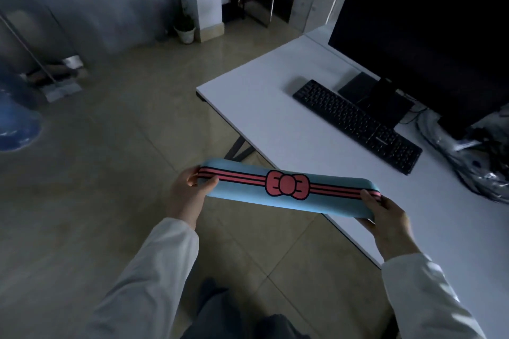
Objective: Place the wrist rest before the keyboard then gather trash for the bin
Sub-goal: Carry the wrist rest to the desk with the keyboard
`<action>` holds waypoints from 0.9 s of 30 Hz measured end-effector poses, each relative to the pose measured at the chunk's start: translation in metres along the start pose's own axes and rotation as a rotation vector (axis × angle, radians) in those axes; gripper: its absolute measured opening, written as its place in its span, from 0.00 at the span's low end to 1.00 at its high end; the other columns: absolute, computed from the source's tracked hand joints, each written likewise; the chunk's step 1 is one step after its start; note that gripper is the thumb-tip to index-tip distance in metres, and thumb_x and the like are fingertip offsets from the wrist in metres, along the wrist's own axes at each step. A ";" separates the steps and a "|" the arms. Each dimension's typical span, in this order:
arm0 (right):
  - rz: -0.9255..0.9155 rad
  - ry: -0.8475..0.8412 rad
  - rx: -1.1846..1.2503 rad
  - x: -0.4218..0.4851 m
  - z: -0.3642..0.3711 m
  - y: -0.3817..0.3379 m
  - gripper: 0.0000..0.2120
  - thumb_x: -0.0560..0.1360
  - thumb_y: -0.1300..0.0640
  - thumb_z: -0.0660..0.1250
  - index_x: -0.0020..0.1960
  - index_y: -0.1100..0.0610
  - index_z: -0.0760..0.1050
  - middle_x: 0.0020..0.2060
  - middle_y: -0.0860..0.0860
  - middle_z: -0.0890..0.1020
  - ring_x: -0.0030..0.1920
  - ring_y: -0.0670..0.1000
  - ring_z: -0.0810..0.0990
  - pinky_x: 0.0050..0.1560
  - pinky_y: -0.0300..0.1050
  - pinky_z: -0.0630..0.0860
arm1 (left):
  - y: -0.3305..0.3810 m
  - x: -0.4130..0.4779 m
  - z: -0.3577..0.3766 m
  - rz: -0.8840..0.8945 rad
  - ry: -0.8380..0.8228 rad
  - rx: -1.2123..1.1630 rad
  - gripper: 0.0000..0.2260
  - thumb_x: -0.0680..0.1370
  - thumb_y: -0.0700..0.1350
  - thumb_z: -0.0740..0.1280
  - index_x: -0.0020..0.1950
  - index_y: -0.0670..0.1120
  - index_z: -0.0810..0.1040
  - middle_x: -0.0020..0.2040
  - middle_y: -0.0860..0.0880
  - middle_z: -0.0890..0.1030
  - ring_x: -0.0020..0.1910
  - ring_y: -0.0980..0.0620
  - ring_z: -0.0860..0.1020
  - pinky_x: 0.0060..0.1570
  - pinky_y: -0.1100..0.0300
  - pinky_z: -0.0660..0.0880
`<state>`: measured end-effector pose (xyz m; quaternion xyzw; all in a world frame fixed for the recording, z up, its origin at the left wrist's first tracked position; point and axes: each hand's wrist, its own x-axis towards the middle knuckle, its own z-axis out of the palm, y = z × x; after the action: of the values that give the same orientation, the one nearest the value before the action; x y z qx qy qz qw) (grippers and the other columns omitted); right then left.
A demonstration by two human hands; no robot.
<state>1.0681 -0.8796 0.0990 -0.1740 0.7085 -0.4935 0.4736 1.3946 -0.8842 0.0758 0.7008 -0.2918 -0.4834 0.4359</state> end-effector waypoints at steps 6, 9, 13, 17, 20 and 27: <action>0.017 0.137 0.037 -0.003 0.018 0.008 0.17 0.72 0.59 0.68 0.58 0.64 0.73 0.53 0.56 0.76 0.53 0.53 0.76 0.53 0.48 0.77 | 0.031 0.056 0.008 0.055 -0.120 0.078 0.26 0.60 0.51 0.72 0.56 0.44 0.78 0.54 0.41 0.82 0.54 0.43 0.80 0.58 0.46 0.76; 0.025 0.213 0.055 0.001 0.019 0.014 0.12 0.72 0.58 0.68 0.54 0.61 0.75 0.47 0.54 0.77 0.48 0.50 0.77 0.41 0.40 0.81 | 0.033 0.075 0.024 0.039 -0.171 0.100 0.24 0.62 0.48 0.73 0.56 0.44 0.77 0.55 0.41 0.82 0.54 0.44 0.80 0.57 0.49 0.75; 0.064 0.301 0.011 0.014 0.015 0.020 0.11 0.71 0.56 0.69 0.51 0.59 0.76 0.49 0.55 0.76 0.50 0.51 0.77 0.45 0.43 0.81 | 0.033 0.100 0.052 0.014 -0.212 0.131 0.20 0.65 0.44 0.74 0.56 0.46 0.77 0.53 0.44 0.81 0.57 0.44 0.79 0.61 0.46 0.74; 0.093 0.341 0.085 0.033 0.012 0.020 0.08 0.71 0.57 0.69 0.48 0.59 0.76 0.42 0.52 0.76 0.51 0.51 0.75 0.53 0.48 0.76 | 0.044 0.120 0.081 0.008 -0.286 0.153 0.24 0.64 0.44 0.74 0.59 0.43 0.76 0.55 0.44 0.81 0.59 0.44 0.78 0.63 0.46 0.72; 0.131 0.356 0.139 0.049 0.012 0.020 0.07 0.71 0.57 0.69 0.47 0.59 0.76 0.40 0.50 0.74 0.46 0.48 0.75 0.56 0.49 0.74 | 0.059 0.138 0.107 0.037 -0.311 0.193 0.23 0.66 0.41 0.74 0.60 0.42 0.76 0.55 0.45 0.80 0.58 0.45 0.78 0.64 0.48 0.72; 0.178 0.435 0.262 0.068 0.014 0.024 0.11 0.72 0.59 0.68 0.52 0.62 0.75 0.45 0.55 0.76 0.49 0.50 0.74 0.54 0.47 0.73 | 0.072 0.173 0.155 0.130 -0.365 0.356 0.21 0.65 0.43 0.73 0.57 0.43 0.77 0.51 0.45 0.81 0.54 0.45 0.79 0.59 0.53 0.73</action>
<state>1.0514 -0.9251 0.0433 0.0618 0.7361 -0.5634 0.3701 1.3134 -1.1115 0.0427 0.6474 -0.4906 -0.5138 0.2761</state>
